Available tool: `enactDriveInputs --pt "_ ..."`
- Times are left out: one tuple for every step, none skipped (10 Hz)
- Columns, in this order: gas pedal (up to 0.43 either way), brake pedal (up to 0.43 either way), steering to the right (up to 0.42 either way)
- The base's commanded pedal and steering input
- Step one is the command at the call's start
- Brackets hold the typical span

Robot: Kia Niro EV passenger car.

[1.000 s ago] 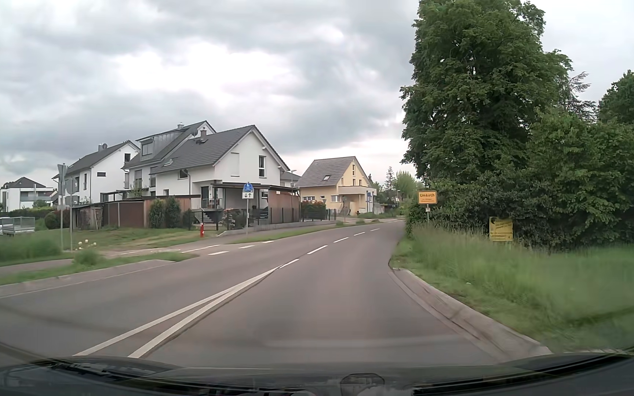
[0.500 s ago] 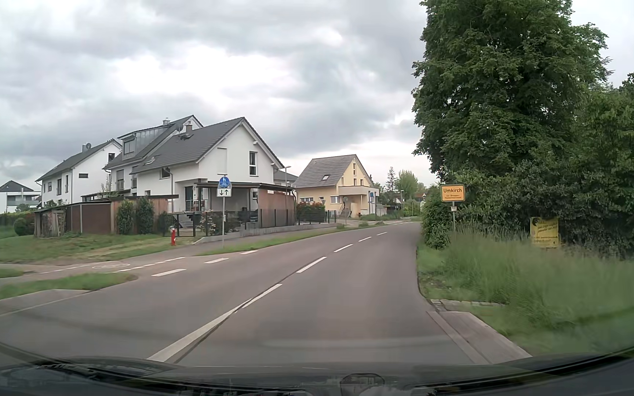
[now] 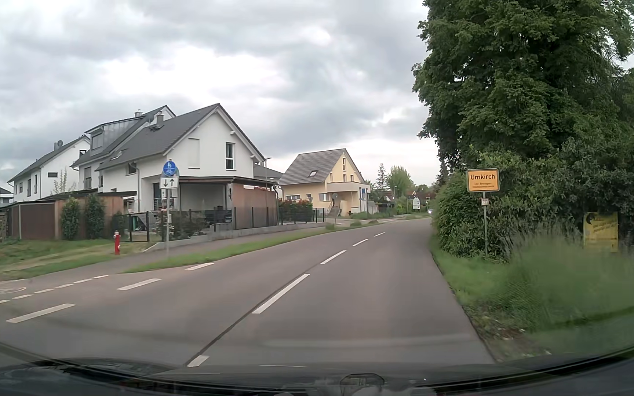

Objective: Follow the waypoints while adhering to traffic rules and regulations

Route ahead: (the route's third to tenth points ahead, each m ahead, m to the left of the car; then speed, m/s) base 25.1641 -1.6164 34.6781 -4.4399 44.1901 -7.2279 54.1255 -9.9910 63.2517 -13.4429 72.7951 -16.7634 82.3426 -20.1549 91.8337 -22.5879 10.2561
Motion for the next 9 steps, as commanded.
enactDriveInputs --pt "0.059 0.000 0.043" --pt "0.067 0.000 0.046" --pt "0.067 0.000 0.050" --pt "0.067 0.000 0.051" --pt "0.067 0.000 0.053" --pt "0.067 0.000 0.056" --pt "0.067 0.000 0.058" --pt "0.067 0.000 0.058" --pt "0.067 0.000 0.058"
